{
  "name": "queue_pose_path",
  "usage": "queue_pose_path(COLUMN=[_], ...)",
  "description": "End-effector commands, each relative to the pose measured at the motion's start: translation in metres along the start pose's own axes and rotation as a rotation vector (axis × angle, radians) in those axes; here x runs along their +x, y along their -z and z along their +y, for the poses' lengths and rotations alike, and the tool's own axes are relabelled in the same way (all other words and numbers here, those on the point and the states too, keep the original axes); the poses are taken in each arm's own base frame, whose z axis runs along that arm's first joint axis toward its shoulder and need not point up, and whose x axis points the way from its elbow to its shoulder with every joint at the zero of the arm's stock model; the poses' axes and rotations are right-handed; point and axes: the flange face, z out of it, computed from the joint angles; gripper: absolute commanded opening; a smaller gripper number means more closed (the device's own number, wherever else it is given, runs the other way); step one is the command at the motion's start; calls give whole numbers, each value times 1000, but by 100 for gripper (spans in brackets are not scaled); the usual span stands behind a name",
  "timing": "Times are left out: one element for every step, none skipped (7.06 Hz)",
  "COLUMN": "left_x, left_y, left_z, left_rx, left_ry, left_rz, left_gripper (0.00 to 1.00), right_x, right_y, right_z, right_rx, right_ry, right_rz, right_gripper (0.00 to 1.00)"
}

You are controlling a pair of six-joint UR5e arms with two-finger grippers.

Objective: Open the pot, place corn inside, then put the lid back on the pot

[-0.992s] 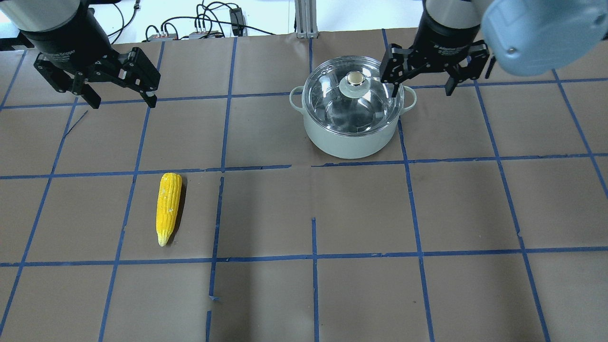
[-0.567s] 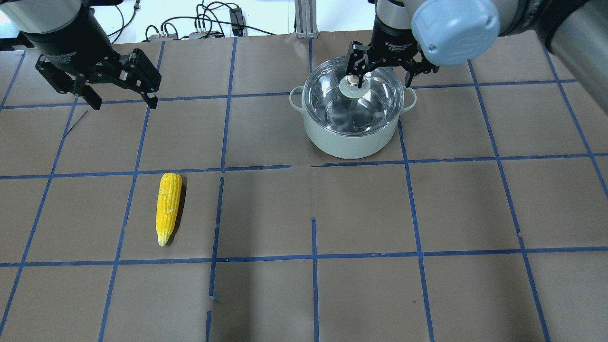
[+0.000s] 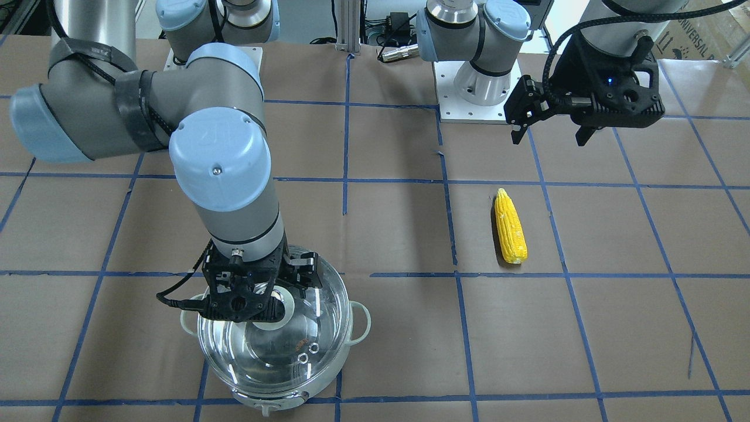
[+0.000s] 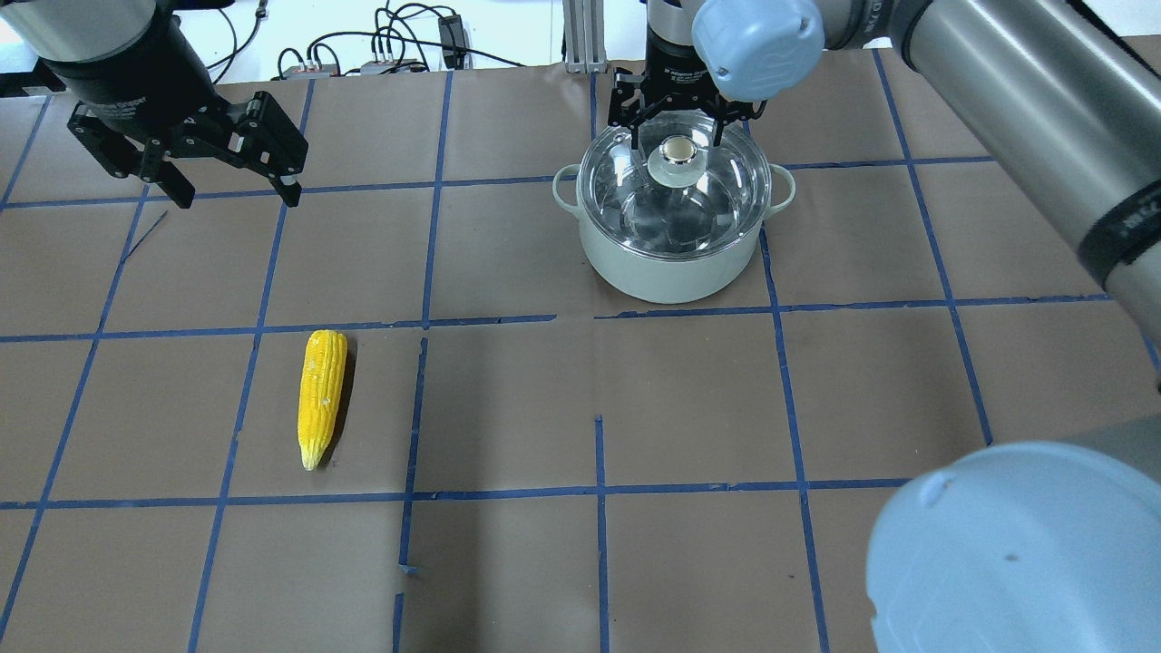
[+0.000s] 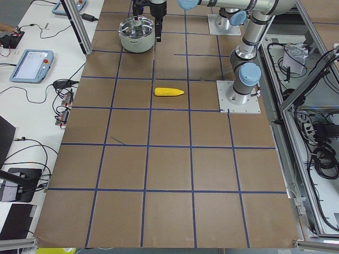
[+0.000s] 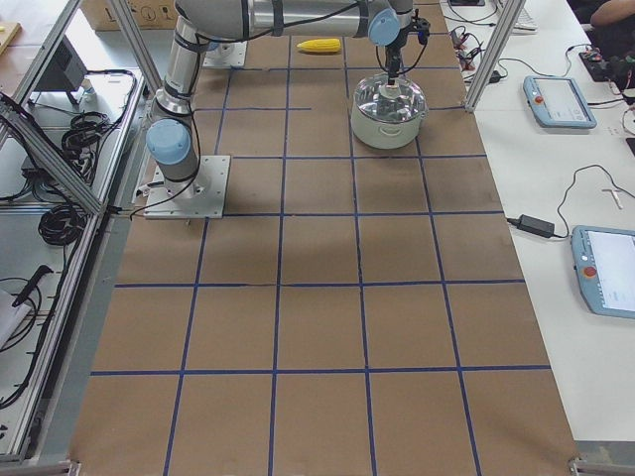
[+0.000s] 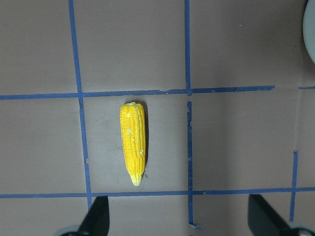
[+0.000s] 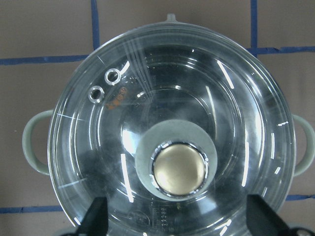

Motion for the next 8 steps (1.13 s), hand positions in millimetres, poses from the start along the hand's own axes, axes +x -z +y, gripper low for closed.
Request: queue_pose_path(left_x=[0,0,1,1,1,1,1,2], left_y=[0,0,0,-1,-1,-1,-1,-1], left_z=[0,0,0,0,0,0,0,0], left_rx=[0,0,0,-1,-2,-2,-2,-1], left_ry=[-1,-1,-2,-2,-2,-2,-2,-4], left_rz=[1,1,-1,-1,-1,-1,-1,-1], left_gripper=[100,100,100,100,100,100,100,100], right_x=[1,5,4,4,4,4,5,5], right_y=[-20,-25,-25,-24,-26,-26,-27,-27], right_z=[-5,-8,-9,-9,-10,-10,-10,-10], right_rx=[-14,-21,-18,-15,-16,-16,-17,-17], right_ry=[19,39,41,39,42,45,57,64], right_rz=[27,29,27,25,23,23,26,26], right_gripper=[97,96,96,96,94,88,80,71])
